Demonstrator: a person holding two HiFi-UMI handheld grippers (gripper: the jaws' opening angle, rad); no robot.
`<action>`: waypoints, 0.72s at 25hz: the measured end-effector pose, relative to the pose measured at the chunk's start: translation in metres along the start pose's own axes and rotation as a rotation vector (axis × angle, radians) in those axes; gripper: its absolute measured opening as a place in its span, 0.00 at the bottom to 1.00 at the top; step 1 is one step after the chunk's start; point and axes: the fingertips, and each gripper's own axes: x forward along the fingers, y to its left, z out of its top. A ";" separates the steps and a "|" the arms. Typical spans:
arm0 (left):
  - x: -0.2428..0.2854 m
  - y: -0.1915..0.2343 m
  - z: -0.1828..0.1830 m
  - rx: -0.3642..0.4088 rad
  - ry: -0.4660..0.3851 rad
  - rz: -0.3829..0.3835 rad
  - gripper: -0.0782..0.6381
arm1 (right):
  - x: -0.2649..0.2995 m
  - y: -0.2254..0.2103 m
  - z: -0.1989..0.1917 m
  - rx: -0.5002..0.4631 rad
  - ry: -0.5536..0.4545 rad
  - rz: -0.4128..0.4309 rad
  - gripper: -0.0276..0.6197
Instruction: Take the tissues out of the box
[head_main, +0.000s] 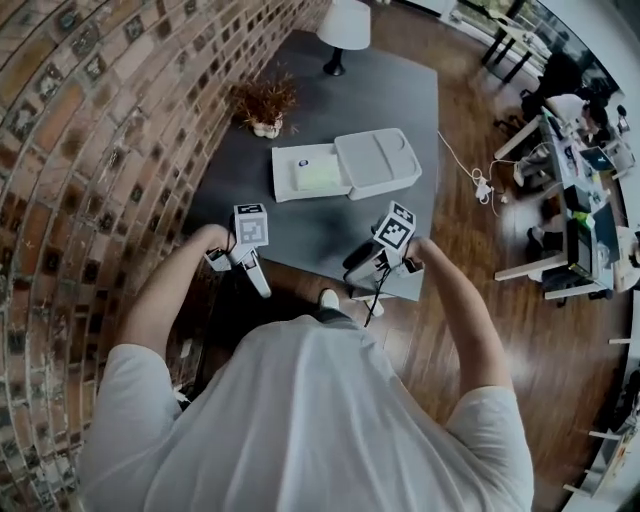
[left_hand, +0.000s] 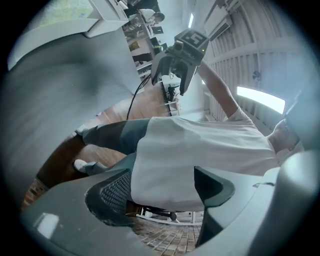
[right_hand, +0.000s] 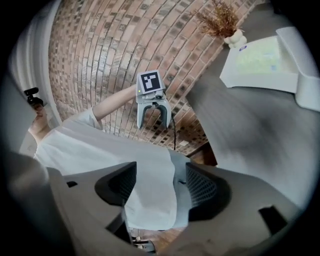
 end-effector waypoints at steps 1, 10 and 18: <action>-0.003 0.002 0.011 -0.005 -0.016 0.003 0.64 | -0.012 -0.006 0.000 -0.006 -0.008 0.001 0.54; -0.025 0.008 0.106 -0.020 -0.200 0.003 0.64 | -0.108 -0.028 0.021 -0.048 -0.198 0.055 0.54; -0.047 0.024 0.125 -0.015 -0.198 0.024 0.64 | -0.150 -0.059 0.028 -0.055 -0.332 -0.058 0.54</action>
